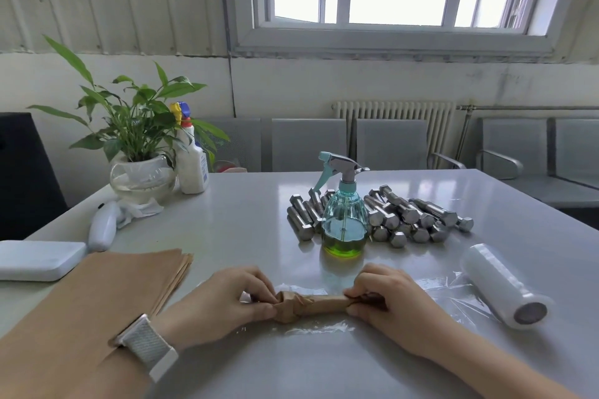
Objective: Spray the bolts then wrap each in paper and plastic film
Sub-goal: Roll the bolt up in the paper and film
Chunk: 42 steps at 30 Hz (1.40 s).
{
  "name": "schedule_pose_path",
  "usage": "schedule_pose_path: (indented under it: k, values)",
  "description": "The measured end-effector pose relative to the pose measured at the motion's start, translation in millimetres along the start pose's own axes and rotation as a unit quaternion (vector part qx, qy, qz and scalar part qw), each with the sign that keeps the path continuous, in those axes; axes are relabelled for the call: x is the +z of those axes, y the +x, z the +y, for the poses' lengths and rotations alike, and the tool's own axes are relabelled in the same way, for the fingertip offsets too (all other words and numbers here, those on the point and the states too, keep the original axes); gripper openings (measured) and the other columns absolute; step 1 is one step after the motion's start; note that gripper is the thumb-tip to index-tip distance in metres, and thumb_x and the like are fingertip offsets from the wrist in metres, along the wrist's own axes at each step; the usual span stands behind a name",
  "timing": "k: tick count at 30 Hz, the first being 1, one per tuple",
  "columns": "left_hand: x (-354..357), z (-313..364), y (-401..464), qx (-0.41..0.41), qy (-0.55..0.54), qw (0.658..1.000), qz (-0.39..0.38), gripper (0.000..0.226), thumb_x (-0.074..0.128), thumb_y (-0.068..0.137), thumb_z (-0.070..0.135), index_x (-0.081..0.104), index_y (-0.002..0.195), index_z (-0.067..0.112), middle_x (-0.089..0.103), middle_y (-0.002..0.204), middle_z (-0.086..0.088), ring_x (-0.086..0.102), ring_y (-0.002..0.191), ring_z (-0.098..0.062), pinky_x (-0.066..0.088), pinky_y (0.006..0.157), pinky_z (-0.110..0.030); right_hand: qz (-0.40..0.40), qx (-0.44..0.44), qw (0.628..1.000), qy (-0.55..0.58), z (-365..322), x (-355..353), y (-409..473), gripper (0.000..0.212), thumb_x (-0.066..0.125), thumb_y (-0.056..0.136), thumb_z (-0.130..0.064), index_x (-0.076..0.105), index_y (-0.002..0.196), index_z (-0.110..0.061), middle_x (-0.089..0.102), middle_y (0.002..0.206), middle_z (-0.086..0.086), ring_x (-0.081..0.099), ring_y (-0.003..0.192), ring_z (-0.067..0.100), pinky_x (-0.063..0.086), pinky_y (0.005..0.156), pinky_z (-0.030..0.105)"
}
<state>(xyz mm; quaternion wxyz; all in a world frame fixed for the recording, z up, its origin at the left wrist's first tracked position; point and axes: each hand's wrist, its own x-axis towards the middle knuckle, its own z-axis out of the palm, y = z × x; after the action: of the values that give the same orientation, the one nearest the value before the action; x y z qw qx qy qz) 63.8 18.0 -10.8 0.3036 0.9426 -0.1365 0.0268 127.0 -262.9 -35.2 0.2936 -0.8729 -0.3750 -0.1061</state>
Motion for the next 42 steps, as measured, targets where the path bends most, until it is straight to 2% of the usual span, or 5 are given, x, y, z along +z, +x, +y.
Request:
schedule_pose_path:
  k: [8, 16, 23, 32, 42]
  values:
    - [5.4, 3.8, 1.3, -0.097, 0.037, 0.992, 0.068, 0.014, 0.078, 0.072, 0.045, 0.068, 0.078, 0.038, 0.068, 0.074, 0.021, 0.061, 0.073, 0.003, 0.043, 0.067, -0.012, 0.009, -0.004, 1.000, -0.003, -1.3, 1.6, -1.7, 0.013, 0.080, 0.078, -0.023, 0.069, 0.083, -0.022, 0.053, 0.086, -0.031, 0.057, 0.087, 0.003, 0.048, 0.083, 0.038]
    - [14.0, 17.8, -2.8, -0.044, 0.105, 0.985, 0.127, 0.008, 0.074, 0.070, 0.039, 0.069, 0.077, 0.038, 0.064, 0.074, 0.023, 0.056, 0.078, 0.003, 0.043, 0.081, -0.023, 0.022, -0.007, 1.000, -0.010, -3.8, 1.0, -2.2, 0.014, 0.082, 0.076, -0.021, 0.068, 0.080, -0.020, 0.053, 0.084, -0.028, 0.055, 0.082, 0.004, 0.047, 0.079, 0.034]
    - [11.4, 26.3, -1.2, -0.143, 0.047, 0.987, 0.058, 0.003, 0.069, 0.075, 0.034, 0.069, 0.078, 0.032, 0.063, 0.078, 0.011, 0.058, 0.074, 0.000, 0.041, 0.061, -0.014, 0.030, -0.015, 0.999, -0.011, -5.7, 1.1, -2.5, 0.015, 0.083, 0.075, -0.018, 0.068, 0.078, -0.019, 0.059, 0.084, -0.017, 0.059, 0.082, 0.012, 0.048, 0.077, 0.032]
    - [-8.0, 60.7, 35.8, -0.149, 0.296, 0.928, -0.169, 0.010, 0.059, 0.085, 0.020, 0.066, 0.079, 0.015, 0.062, 0.069, -0.001, 0.059, 0.073, -0.023, 0.039, 0.060, -0.022, 0.029, -0.017, 0.999, -0.006, -6.3, 1.6, -3.1, 0.015, 0.082, 0.076, -0.017, 0.067, 0.078, -0.017, 0.062, 0.087, -0.011, 0.060, 0.086, 0.016, 0.048, 0.080, 0.036]
    - [-21.3, 47.5, 41.3, -0.257, -0.028, 0.954, -0.154, 0.026, 0.070, 0.081, 0.006, 0.049, 0.093, 0.017, 0.070, 0.071, -0.003, 0.067, 0.052, -0.008, 0.027, 0.042, -0.017, 0.029, -0.040, 0.999, -0.023, -4.0, 0.8, -2.0, 0.012, 0.080, 0.076, -0.018, 0.069, 0.082, -0.016, 0.056, 0.086, -0.017, 0.057, 0.085, 0.016, 0.046, 0.077, 0.033]
